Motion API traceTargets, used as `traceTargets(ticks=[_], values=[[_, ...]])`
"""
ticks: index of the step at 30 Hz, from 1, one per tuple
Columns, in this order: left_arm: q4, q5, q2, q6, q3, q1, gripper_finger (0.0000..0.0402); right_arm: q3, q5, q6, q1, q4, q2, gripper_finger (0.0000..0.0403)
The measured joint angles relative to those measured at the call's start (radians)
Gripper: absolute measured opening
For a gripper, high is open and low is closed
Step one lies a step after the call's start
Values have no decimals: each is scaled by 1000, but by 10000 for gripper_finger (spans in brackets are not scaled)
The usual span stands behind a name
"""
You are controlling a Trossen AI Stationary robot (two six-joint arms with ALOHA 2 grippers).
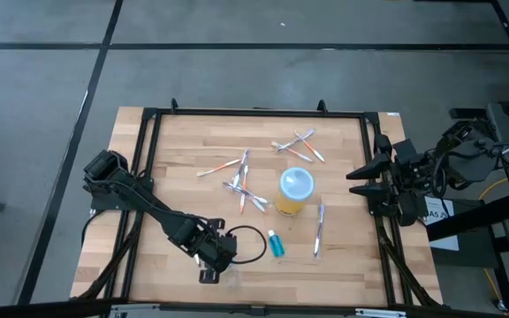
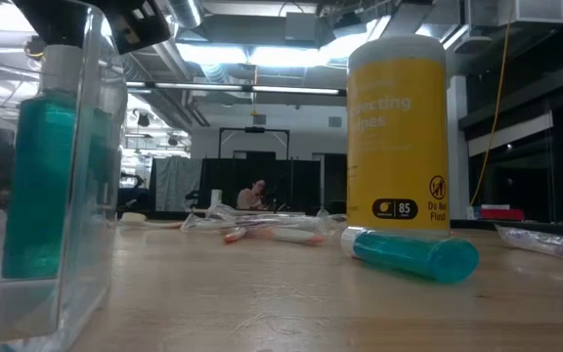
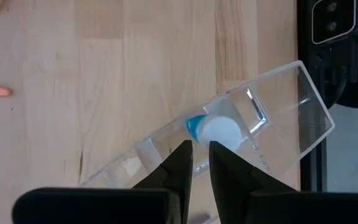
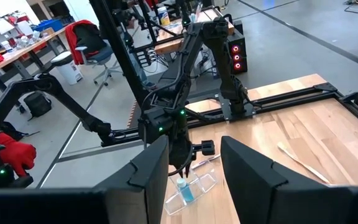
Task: Pick & Place toothbrushing station
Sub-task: Put the top mouthwash bottle into the middle of the transparent organizer, then put the mouthwash bottle into the middle part of the transparent organizer
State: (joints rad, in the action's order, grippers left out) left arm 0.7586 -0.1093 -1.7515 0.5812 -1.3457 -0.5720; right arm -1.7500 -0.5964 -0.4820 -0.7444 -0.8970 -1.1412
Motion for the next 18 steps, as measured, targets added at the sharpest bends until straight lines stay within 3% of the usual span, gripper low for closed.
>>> traceTargets(ticks=[4,11,15,18], values=[[48,-35,3,-1,-22,13,51,0,-14,0,0,0,0,151],[239,-238,13,-52,-168,55,71,-1,-18,-23,0,-49,-5,151],[415,-376,40,19,-255,83,84,9,-16,-177,0,-238,-37,151],[572,-490,109,172,-274,88,92,68,40,-329,1,-365,-64,151]])
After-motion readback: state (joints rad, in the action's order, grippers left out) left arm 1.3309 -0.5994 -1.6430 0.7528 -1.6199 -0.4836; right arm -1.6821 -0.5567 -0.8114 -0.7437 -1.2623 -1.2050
